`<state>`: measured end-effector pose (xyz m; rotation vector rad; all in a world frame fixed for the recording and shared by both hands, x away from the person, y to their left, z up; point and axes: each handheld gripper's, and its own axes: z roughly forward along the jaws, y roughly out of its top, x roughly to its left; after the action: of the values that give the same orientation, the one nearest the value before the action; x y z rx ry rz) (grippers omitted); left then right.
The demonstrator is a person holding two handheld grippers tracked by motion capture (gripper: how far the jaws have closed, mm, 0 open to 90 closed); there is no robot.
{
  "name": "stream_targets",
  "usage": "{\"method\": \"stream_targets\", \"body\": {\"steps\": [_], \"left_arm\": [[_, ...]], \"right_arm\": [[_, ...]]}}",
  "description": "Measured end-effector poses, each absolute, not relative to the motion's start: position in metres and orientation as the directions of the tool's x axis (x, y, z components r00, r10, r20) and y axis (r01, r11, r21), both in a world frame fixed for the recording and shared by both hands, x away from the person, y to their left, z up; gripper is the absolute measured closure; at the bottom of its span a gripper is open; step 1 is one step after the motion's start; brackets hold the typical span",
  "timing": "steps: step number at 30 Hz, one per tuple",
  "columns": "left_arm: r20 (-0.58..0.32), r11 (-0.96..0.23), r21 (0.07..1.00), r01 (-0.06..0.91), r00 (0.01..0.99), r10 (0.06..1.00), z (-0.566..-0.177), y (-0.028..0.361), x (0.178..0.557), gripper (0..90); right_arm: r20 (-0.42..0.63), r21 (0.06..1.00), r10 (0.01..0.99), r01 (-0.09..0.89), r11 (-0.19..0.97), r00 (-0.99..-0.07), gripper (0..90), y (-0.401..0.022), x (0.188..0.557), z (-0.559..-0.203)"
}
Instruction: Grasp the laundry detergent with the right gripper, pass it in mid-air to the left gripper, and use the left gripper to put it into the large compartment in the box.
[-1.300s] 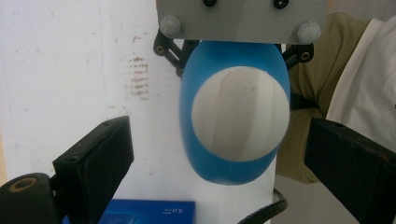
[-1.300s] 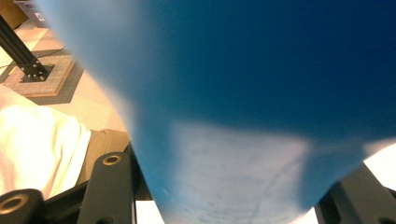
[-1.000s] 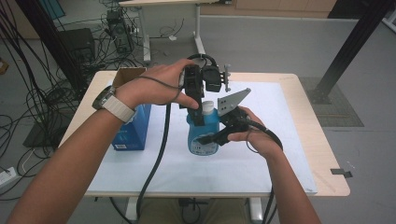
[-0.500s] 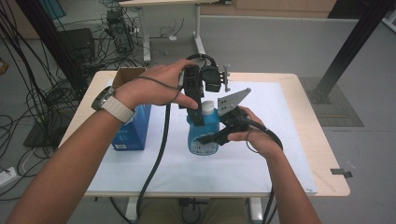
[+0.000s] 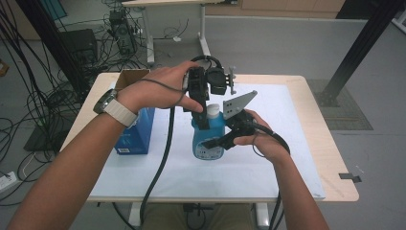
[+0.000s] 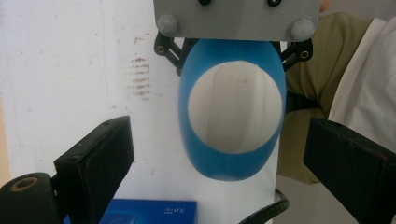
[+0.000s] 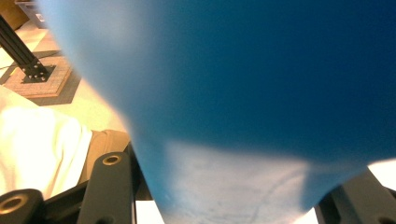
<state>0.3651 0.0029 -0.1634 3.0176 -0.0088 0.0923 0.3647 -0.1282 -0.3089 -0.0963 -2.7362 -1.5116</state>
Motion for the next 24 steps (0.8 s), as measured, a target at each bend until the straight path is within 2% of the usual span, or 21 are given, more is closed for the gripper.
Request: {"method": "stream_targets", "body": {"steps": [24], "left_arm": [[0.064, -0.991, 0.133, -0.008, 0.998, 0.0, -0.1636, 0.0053, 0.366, 9.0]], "right_arm": [[0.046, 0.846, 0.047, 0.063, 0.529, -0.998, 43.6, -0.127, 0.3661, -0.3082]]}}
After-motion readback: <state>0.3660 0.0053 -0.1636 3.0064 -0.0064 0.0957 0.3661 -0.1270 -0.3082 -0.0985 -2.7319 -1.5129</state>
